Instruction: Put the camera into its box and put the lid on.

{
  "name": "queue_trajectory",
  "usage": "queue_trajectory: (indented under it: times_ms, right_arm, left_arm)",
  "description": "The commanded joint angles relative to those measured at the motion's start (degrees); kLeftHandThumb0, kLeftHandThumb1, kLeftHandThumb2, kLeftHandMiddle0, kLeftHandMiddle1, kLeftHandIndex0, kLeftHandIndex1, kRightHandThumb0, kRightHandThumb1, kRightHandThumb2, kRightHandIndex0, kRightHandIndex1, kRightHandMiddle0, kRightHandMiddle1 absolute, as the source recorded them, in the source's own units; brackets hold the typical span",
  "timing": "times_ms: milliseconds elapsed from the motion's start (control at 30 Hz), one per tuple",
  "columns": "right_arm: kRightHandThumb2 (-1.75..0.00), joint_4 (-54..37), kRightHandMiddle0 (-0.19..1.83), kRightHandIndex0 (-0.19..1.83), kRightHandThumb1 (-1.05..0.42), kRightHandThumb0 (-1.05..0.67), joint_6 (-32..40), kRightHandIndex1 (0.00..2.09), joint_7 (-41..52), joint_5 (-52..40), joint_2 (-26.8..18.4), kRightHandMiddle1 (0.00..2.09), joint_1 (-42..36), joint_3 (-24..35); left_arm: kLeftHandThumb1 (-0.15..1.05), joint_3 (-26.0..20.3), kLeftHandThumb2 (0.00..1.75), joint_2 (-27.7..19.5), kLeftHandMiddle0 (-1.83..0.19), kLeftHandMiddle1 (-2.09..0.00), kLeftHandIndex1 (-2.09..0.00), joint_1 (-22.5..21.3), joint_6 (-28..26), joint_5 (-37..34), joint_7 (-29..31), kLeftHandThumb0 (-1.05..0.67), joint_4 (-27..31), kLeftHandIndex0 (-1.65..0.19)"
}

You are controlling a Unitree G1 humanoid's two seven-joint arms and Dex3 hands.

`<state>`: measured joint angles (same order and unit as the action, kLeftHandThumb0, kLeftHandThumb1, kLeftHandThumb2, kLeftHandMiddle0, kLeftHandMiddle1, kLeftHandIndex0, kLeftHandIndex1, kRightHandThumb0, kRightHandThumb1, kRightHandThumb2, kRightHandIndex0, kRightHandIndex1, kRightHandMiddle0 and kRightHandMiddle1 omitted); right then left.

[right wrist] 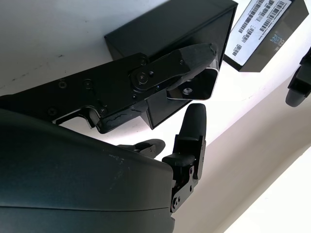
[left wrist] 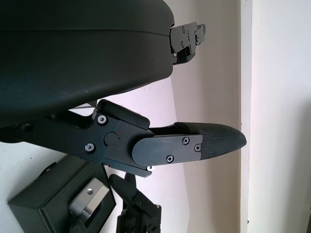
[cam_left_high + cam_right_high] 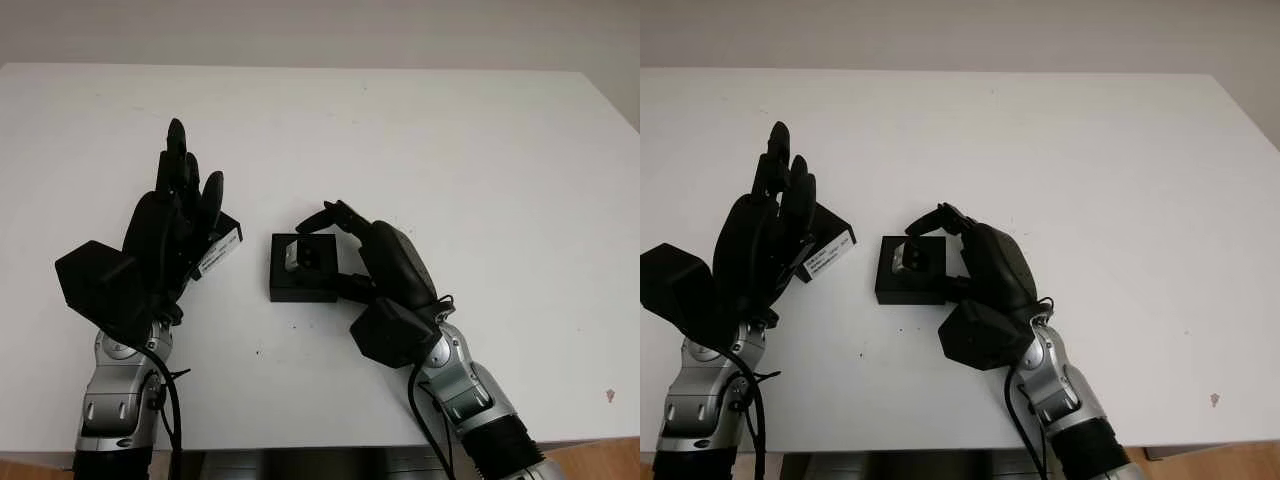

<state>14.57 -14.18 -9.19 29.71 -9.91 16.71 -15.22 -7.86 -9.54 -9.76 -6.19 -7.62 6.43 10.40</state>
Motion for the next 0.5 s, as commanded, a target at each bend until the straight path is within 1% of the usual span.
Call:
queue_trajectory:
  times_ms: [0, 333, 467]
  right_arm:
    - [-0.05, 0.6, 0.36, 0.42, -0.90, -0.53, -0.9, 0.13, -0.7, 0.6, -0.5, 1.13, 0.2, -0.3]
    - [-0.06, 2.4, 0.49, 0.49, -0.91, -0.46, -3.3, 0.18, -4.5, 4.7, -1.5, 1.23, 0.5, -1.1]
    - [-0.06, 2.9, 0.52, 0.51, -0.93, -0.45, -3.5, 0.21, -7.1, 8.1, -2.5, 1.28, 0.9, -2.2]
  left_arm:
    - [1.05, -0.1, 0.48, -0.1, 0.19, 0.00, 0.00, 0.5, 0.4, 0.1, 0.0, -0.74, 0.3, 0.19]
    - [1.05, -0.2, 0.48, -0.1, 0.19, 0.00, 0.00, 0.6, 0.3, 0.0, 0.0, -0.74, 0.8, 0.19]
    - [1.05, -0.1, 0.48, -0.2, 0.19, 0.00, 0.00, 0.7, 0.2, 0.2, -0.1, -0.74, 1.0, 0.19]
